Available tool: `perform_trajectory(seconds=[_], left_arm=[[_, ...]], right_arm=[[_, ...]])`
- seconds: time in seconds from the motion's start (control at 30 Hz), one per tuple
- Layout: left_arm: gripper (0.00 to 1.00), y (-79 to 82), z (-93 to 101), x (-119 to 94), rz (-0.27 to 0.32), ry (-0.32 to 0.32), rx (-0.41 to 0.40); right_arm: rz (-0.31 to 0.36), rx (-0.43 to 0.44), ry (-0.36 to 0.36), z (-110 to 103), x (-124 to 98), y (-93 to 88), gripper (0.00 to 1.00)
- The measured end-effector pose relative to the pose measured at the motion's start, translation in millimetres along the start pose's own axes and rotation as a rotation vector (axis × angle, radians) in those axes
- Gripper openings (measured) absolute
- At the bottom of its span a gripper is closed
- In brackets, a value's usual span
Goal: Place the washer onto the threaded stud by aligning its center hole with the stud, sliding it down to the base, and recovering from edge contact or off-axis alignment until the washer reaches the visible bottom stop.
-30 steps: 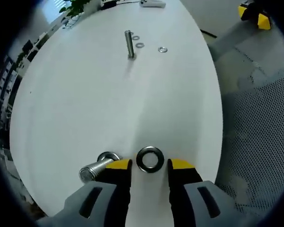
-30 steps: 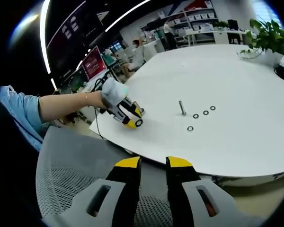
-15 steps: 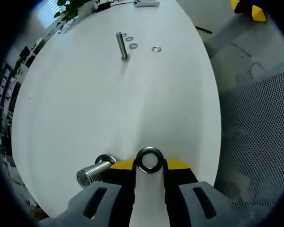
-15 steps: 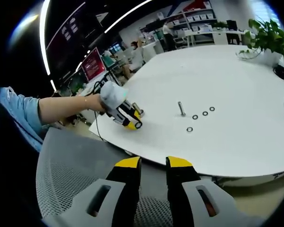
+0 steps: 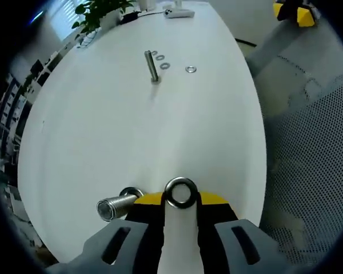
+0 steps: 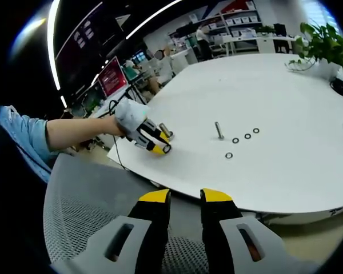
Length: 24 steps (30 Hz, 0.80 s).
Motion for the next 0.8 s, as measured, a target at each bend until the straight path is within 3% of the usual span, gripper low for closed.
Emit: perform_trajectory(seconds=[0.47,0.8], left_arm=[[0.18,1.9,-15.1,-45.5,0.019,0.046,-0.026],[0.18,8.7,-24.8,-57.2,0.025,0.086,-0.015]], right_arm=[[-0.001,-0.001,0.000,-0.1,0.0,-0.2,0.23],[0.009,0.002,0.000,-0.4,-0.1,0.7,0.23]])
Point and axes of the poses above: the point that each gripper's makers call its tool centre point, and the gripper's own axes: x roughly forward along the fingers, z roughly to its right, y roughly out of its top, the point moved 4 cm from there along -x, roughly backward along the fingers, and after that the axes turned 1 degree about y, right-handed, at the moved point
